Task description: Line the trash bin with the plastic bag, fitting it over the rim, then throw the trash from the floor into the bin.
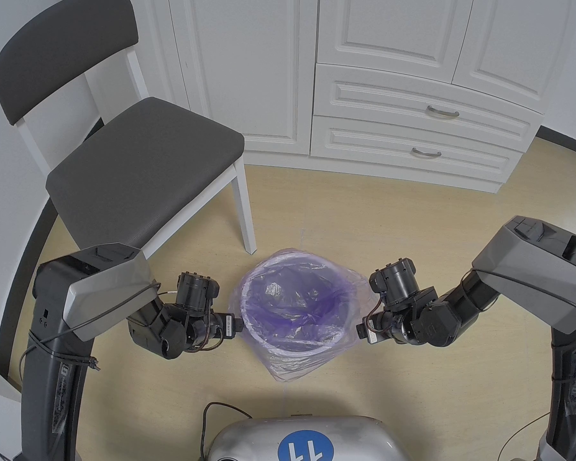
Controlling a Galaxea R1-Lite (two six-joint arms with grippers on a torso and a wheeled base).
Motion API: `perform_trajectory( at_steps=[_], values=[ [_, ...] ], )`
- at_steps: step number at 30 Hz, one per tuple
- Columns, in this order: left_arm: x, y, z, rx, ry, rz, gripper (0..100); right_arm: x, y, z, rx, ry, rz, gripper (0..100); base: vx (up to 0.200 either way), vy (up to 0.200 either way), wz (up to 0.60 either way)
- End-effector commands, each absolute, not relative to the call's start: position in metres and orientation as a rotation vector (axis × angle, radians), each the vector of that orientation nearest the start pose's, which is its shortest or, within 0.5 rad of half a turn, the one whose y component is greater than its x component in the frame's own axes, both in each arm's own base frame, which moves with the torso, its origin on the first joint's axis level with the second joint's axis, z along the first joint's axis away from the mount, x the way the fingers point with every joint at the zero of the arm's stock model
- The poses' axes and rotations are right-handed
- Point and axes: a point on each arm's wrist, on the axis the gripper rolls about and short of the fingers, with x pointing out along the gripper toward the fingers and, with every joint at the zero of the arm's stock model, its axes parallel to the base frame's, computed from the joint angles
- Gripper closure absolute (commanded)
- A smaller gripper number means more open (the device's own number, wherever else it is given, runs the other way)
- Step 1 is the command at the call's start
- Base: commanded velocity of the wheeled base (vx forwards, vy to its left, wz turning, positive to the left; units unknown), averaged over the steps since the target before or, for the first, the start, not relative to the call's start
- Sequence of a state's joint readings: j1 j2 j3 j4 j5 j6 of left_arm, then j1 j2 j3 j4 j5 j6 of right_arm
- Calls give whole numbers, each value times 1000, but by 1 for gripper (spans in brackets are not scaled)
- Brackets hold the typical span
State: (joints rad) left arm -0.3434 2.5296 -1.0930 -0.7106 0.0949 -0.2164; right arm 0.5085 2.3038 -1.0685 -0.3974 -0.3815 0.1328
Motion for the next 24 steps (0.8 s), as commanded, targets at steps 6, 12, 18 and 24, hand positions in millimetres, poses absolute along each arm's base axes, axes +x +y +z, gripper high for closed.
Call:
perform_trajectory(
  at_steps=[6, 12, 18, 24],
  values=[
    [410, -137, -63, -51, 709, -63, 0, 363, 200, -26, -209, 798, 72, 0, 0, 0, 0],
    [406, -128, -47, -59, 694, -67, 0, 376, 210, -28, -106, 764, 43, 0, 0, 0, 0],
    [396, -123, -34, -54, 702, -116, 0, 387, 215, -30, -40, 733, 16, 0, 0, 0, 0],
    [382, -120, -22, -5, 701, -165, 0, 401, 221, -26, 54, 663, 1, 0, 0, 0, 0]
  ],
)
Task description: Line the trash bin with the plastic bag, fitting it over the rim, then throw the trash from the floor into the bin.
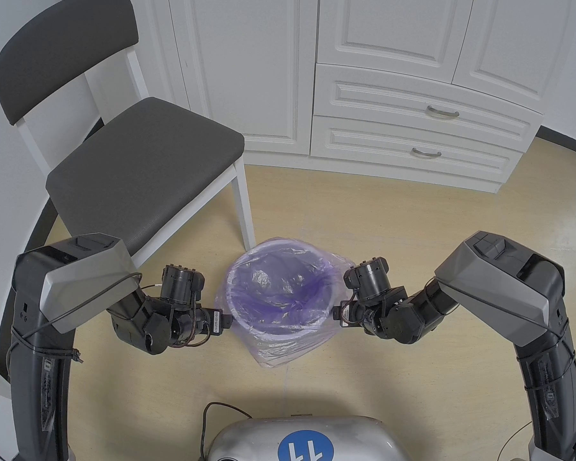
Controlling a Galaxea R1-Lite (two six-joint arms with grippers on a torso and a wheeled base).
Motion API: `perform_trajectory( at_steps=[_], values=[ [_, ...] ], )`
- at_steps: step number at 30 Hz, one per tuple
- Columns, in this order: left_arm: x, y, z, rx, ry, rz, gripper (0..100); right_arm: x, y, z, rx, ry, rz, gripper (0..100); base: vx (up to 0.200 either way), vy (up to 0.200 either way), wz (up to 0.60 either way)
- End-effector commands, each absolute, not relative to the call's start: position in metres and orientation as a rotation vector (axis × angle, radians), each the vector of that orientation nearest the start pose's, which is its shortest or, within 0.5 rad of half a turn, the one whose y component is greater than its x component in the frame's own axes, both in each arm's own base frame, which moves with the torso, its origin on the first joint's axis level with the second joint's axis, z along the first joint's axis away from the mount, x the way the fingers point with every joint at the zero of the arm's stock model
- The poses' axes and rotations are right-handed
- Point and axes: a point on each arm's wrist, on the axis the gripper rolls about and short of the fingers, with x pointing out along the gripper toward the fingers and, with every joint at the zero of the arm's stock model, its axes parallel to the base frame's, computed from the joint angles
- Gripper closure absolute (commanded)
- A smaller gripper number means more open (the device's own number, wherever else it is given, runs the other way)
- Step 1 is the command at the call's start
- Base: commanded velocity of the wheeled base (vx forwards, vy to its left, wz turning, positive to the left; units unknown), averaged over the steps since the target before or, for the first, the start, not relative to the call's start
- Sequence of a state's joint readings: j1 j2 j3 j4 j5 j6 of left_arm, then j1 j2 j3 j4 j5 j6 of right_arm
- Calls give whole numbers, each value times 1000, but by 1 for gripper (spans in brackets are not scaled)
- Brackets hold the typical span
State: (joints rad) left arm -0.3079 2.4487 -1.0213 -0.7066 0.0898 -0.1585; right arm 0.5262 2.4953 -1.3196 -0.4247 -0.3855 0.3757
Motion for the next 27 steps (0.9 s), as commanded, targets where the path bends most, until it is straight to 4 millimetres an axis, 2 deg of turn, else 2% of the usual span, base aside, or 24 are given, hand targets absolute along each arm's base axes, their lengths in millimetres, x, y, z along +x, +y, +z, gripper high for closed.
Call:
perform_trajectory(
  at_steps=[1, 8, 15, 19, 20, 24, 27],
  values=[
    [379, -120, -19, -2, 700, -175, 0, 405, 221, -26, 67, 642, -4, 0, 0, 0, 0],
    [369, -119, -8, 15, 699, -218, 0, 427, 213, -21, 138, 536, -52, 0, 0, 0, 0],
    [365, -105, -2, 56, 700, -220, 0, 428, 200, -19, 126, 547, -75, 0, 0, 0, 0],
    [370, -95, -3, 56, 698, -229, 0, 399, 186, 0, -14, 617, -40, 0, 0, 0, 0],
    [370, -95, -3, 56, 698, -229, 0, 399, 186, 0, -14, 617, -40, 0, 0, 0, 0],
    [386, -89, -16, 39, 668, -192, 0, 368, 185, 13, -111, 648, 16, 0, 0, 0, 0],
    [395, -91, -27, 40, 653, -173, 0, 356, 191, 16, -129, 658, 59, 0, 0, 0, 0]
  ],
)
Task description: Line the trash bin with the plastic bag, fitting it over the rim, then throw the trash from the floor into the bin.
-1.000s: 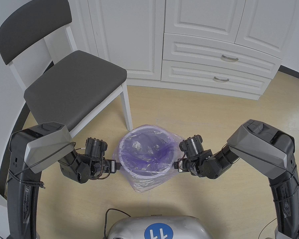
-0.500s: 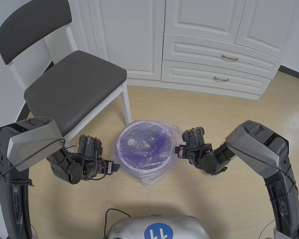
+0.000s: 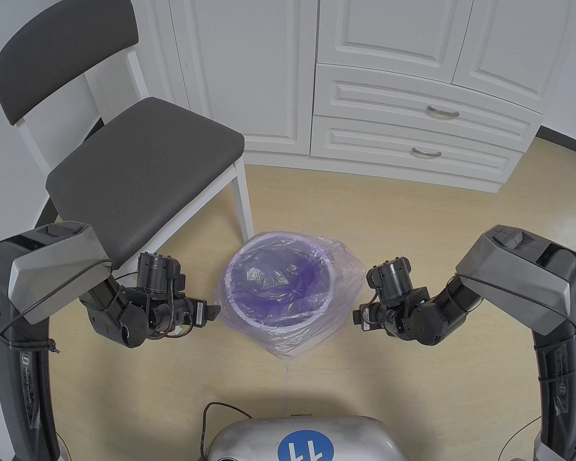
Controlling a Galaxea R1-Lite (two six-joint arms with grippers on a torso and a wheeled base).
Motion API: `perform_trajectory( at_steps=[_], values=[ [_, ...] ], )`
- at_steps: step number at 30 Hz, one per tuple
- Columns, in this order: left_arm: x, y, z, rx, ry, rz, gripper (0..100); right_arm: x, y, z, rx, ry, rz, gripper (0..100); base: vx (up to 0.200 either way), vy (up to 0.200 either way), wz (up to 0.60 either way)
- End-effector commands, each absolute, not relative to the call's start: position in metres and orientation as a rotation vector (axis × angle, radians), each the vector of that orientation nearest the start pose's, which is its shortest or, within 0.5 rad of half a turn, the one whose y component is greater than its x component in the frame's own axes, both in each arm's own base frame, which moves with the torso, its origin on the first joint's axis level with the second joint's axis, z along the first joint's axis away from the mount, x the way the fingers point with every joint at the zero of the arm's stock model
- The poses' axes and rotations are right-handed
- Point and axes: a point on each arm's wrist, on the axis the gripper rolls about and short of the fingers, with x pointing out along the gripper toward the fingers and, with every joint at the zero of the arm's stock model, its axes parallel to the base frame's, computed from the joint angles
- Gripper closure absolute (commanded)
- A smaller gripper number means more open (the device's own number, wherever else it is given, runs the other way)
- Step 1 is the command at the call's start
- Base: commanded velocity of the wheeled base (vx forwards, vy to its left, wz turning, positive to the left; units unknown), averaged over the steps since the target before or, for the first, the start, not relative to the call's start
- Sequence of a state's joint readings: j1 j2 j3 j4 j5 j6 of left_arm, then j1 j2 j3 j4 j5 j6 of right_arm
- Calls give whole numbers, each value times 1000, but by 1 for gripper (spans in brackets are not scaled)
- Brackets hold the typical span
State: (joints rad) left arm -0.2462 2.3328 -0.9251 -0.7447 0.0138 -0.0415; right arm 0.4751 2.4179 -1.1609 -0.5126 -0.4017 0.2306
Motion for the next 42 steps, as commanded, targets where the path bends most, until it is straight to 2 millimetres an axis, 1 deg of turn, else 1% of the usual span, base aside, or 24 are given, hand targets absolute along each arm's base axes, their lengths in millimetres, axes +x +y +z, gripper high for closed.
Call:
perform_trajectory(
  at_steps=[1, 4, 6, 7, 8, 9, 13, 14, 17, 18, 19, 21, 27, 29, 30, 31, 32, 34, 36, 40, 42],
  values=[
    [402, -91, -37, 49, 646, -141, 0, 347, 199, 16, -134, 661, 99, 0, 0, 0, 0],
    [416, -93, -53, 49, 633, -77, 0, 338, 215, 10, -128, 636, 150, 0, 0, 0, 0],
    [425, -95, -59, 25, 622, -62, 0, 335, 221, 2, -128, 624, 167, 0, 0, 0, 0],
    [431, -96, -64, 9, 617, -58, 0, 335, 223, 0, -123, 607, 172, 0, 0, 0, 0],
    [432, -97, -64, 6, 614, -57, 0, 335, 224, 0, -120, 602, 175, 0, 0, 0, 0],
    [441, -99, -68, -7, 603, -54, 0, 334, 225, 0, -109, 576, 183, 0, 0, 0, 0],
    [453, -105, -66, -1, 652, -57, 0, 332, 228, 0, -92, 549, 197, 0, 0, 0, 0],
    [453, -105, -66, -1, 652, -57, 0, 332, 228, 0, -92, 549, 197, 0, 0, 0, 0],
    [458, -115, -64, -32, 702, -48, 0, 328, 241, -11, -65, 540, 232, 0, 0, 0, 0],
    [458, -115, -64, -32, 702, -48, 0, 328, 241, -11, -65, 540, 232, 0, 0, 0, 0],
    [460, -114, -66, -41, 704, -42, 0, 327, 247, -17, -39, 533, 249, 0, 0, 0, 0],
    [460, -111, -66, -43, 707, -37, 0, 327, 250, -21, -23, 529, 266, 0, 0, 0, 0],
    [457, -101, -40, -74, 696, -64, 0, 326, 252, -28, -24, 547, 281, 0, 0, 0, 0],
    [452, -97, -30, -89, 699, -94, 0, 328, 254, -37, -28, 555, 283, 0, 0, 0, 0],
    [452, -97, -30, -89, 699, -94, 0, 328, 254, -37, -28, 555, 283, 0, 0, 0, 0],
    [448, -94, -23, -99, 698, -117, 0, 334, 259, -41, 0, 548, 279, 0, 0, 0, 0],
    [447, -94, -21, -102, 697, -125, 0, 336, 260, -43, 19, 550, 272, 0, 0, 0, 0],
    [446, -94, -17, -104, 692, -130, 0, 342, 265, -44, 57, 542, 264, 0, 0, 0, 0],
    [445, -93, -14, -106, 684, -131, 0, 349, 269, -52, 75, 536, 254, 0, 0, 0, 0],
    [444, -92, -15, -107, 686, -129, 0, 350, 268, -65, 52, 571, 240, 0, 0, 0, 0],
    [444, -92, -14, -107, 686, -129, 0, 350, 266, -67, 43, 588, 232, 0, 0, 0, 0]
  ],
)
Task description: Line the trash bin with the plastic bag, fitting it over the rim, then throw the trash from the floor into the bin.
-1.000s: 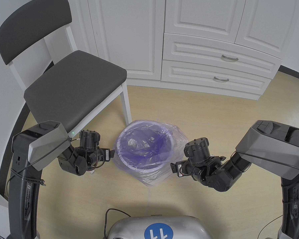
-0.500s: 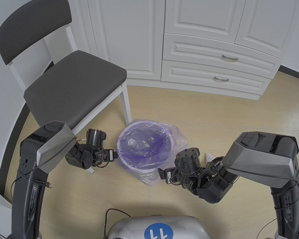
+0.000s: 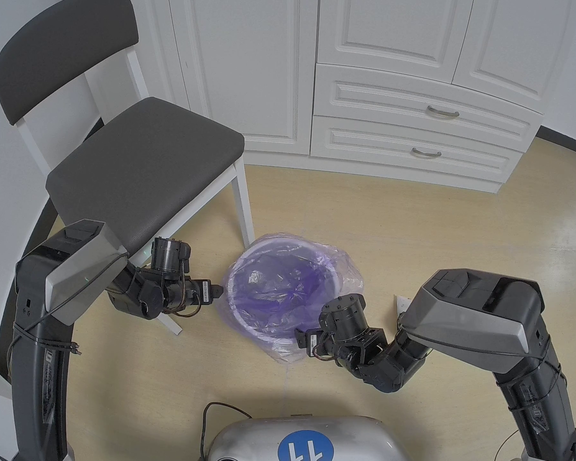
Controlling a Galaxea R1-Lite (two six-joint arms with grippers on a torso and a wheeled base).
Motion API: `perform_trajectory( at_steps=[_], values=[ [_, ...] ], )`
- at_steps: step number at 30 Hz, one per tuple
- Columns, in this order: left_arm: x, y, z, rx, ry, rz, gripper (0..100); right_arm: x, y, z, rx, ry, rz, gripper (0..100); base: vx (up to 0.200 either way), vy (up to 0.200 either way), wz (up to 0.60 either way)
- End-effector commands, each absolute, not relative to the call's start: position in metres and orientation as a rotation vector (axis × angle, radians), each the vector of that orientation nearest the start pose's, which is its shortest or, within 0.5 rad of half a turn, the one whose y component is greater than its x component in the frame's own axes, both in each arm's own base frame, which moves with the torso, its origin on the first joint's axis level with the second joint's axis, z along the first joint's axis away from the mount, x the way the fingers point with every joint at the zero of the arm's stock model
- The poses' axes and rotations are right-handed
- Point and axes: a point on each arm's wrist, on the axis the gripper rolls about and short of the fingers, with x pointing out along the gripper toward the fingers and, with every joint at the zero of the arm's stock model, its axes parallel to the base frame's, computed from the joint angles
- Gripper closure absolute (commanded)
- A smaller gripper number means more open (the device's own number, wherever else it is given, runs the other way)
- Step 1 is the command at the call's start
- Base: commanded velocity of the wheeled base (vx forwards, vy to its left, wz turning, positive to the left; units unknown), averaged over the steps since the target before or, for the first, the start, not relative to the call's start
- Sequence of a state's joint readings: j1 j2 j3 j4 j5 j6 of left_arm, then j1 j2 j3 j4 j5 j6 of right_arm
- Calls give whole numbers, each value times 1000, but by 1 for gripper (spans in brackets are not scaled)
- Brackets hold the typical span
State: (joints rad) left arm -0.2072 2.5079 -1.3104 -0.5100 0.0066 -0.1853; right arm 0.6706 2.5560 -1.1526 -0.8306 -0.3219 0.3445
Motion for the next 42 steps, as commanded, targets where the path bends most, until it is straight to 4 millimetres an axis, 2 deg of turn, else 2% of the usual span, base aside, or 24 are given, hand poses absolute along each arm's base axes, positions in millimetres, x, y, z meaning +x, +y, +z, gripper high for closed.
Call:
perform_trajectory(
  at_steps=[1, 14, 17, 21, 27, 34, 40, 42],
  values=[
    [443, -92, -15, -106, 686, -127, 0, 351, 265, -67, 41, 590, 229, 0, 0, 0, 0],
    [442, -92, -8, -106, 676, -129, 0, 360, 266, -52, 117, 524, 225, 0, 0, 0, 0],
    [442, -92, -8, -106, 676, -129, 0, 356, 262, -39, 118, 515, 227, 0, 0, 0, 0],
    [442, -92, -5, -107, 670, -130, 0, 346, 254, -32, 85, 545, 236, 0, 0, 0, 0],
    [441, -92, -4, -107, 667, -130, 0, 332, 253, -34, 31, 566, 259, 0, 0, 0, 0],
    [441, -91, -3, -109, 666, -128, 0, 324, 255, -26, 23, 560, 277, 0, 0, 0, 0],
    [441, -91, -3, -110, 666, -130, 0, 321, 257, -32, 2, 574, 285, 0, 0, 0, 0],
    [441, -91, -3, -109, 666, -128, 0, 322, 259, -42, -5, 588, 288, 0, 0, 0, 0]
  ],
)
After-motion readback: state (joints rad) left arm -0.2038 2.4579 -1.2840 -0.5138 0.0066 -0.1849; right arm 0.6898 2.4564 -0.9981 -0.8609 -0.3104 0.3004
